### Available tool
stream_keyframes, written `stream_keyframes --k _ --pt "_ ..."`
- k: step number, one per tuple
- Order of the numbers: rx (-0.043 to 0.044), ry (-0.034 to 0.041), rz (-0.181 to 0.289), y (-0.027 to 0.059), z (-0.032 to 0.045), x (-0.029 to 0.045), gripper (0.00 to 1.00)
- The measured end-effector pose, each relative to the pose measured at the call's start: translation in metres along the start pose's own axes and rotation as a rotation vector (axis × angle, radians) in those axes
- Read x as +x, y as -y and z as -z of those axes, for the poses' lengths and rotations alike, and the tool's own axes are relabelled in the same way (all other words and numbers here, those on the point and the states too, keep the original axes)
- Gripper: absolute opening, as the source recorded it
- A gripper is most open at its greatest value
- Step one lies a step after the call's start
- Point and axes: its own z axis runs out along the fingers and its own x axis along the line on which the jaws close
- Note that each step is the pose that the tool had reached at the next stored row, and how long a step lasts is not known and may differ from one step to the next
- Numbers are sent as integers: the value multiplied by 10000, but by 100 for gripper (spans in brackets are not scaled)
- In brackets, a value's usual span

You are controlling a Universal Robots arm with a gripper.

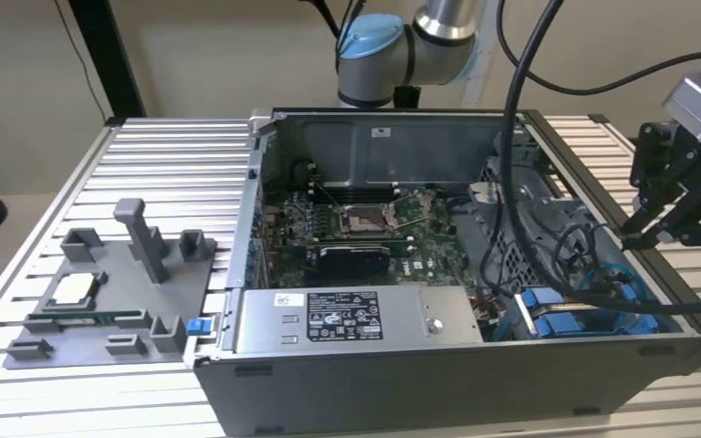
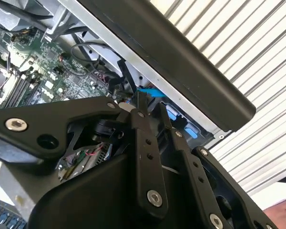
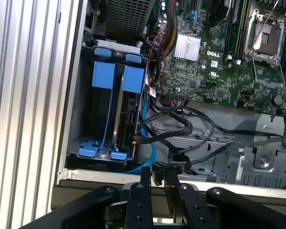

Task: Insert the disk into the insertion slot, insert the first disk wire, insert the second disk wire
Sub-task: 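Insert the second disk wire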

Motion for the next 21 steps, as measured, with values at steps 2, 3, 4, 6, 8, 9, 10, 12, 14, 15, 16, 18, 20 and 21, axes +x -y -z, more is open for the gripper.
stream_keyframes --k 2,3,4,6,8,9,10,12,14,15,16,18,20,21 --pt "29 91 9 0 -9 2 100" --pt "44 137 13 1 -15 2 100" --pt "59 183 16 1 -21 3 0" --pt "79 250 21 2 -26 4 0" --pt "90 301 24 3 -30 5 0" --pt "96 317 25 3 -33 5 0" --pt "102 324 26 3 -37 6 0" --pt "119 330 29 3 -44 7 0" --pt "120 329 29 3 -43 7 0" --pt "120 329 29 1 -32 6 0" --pt "122 335 28 -4 0 0 0" --pt "121 338 28 -17 81 -15 0" --pt "121 341 30 -37 154 -26 0" --pt "121 341 29 -49 177 -27 0"
